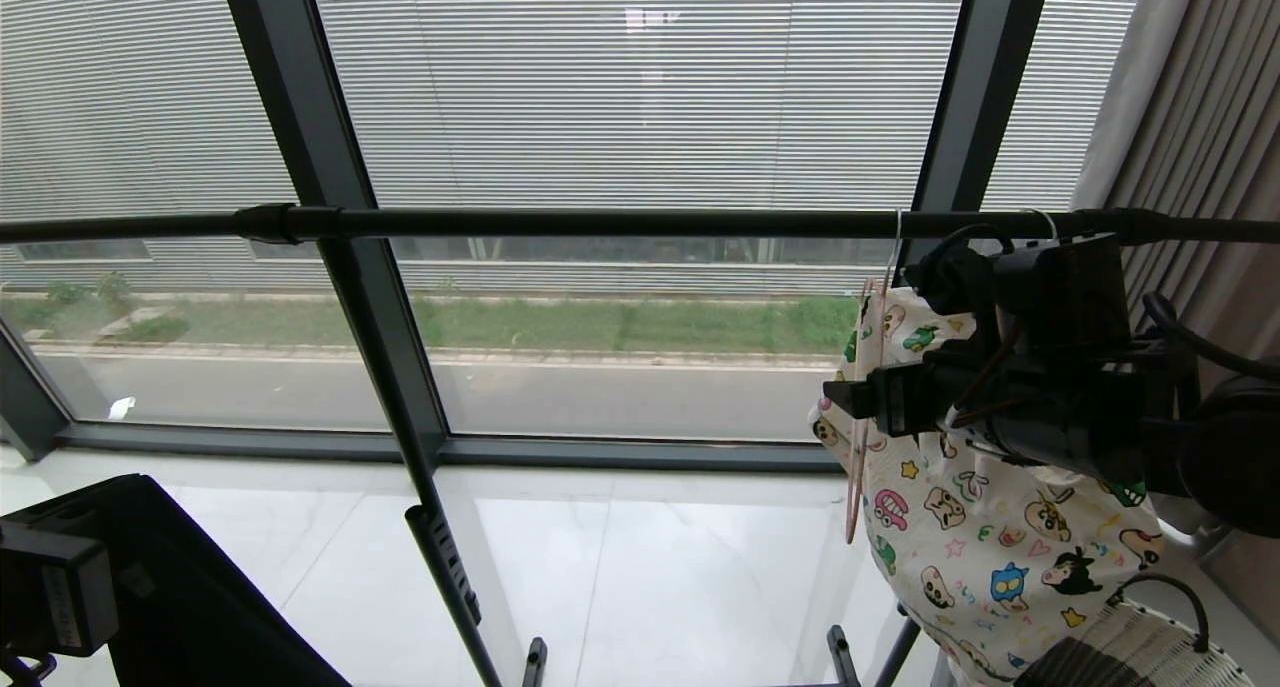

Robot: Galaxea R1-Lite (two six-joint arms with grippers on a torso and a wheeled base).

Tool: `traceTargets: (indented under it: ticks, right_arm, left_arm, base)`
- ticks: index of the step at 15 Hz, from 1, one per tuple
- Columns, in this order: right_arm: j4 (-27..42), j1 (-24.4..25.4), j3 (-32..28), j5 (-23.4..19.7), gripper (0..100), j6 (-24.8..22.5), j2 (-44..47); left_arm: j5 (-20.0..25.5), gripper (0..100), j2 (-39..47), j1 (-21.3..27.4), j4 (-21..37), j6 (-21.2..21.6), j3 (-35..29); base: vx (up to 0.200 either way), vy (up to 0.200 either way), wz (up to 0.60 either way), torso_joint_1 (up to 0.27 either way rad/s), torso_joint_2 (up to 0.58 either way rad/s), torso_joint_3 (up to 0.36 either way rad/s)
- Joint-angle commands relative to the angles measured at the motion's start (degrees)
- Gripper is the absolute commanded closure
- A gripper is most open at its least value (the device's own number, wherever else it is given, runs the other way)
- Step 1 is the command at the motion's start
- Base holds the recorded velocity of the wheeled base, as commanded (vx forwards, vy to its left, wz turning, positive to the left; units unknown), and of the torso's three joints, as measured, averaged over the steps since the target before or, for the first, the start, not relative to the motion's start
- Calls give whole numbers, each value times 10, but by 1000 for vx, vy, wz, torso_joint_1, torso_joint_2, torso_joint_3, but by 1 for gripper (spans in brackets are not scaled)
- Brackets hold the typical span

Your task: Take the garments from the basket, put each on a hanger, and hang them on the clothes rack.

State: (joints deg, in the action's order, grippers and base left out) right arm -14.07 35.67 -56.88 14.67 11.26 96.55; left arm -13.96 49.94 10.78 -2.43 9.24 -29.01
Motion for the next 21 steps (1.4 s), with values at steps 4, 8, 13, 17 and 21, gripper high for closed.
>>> traceTargets:
  ticks: [4,8,13,17,21]
  right_arm:
    - [18,-17,0,22,0,1,10]
    - [9,-17,-2,21,0,2,19]
    - [-8,-15,-8,22,0,2,43]
    - [-11,-9,-25,23,0,9,58]
    - [-10,-4,-39,23,0,13,72]
  left_arm:
    - [0,100,1,1,0,0,1]
    - [0,100,0,2,0,0,4]
    - [0,100,0,2,0,-1,4]
    - [0,100,0,2,0,-1,7]
    - [0,100,-9,2,0,-2,12]
  base:
    - [0,0,0,0,0,0]
    - [0,0,0,0,0,0]
    - [0,0,0,0,0,0]
    - [0,0,0,0,0,0]
    - [0,0,0,0,0,0]
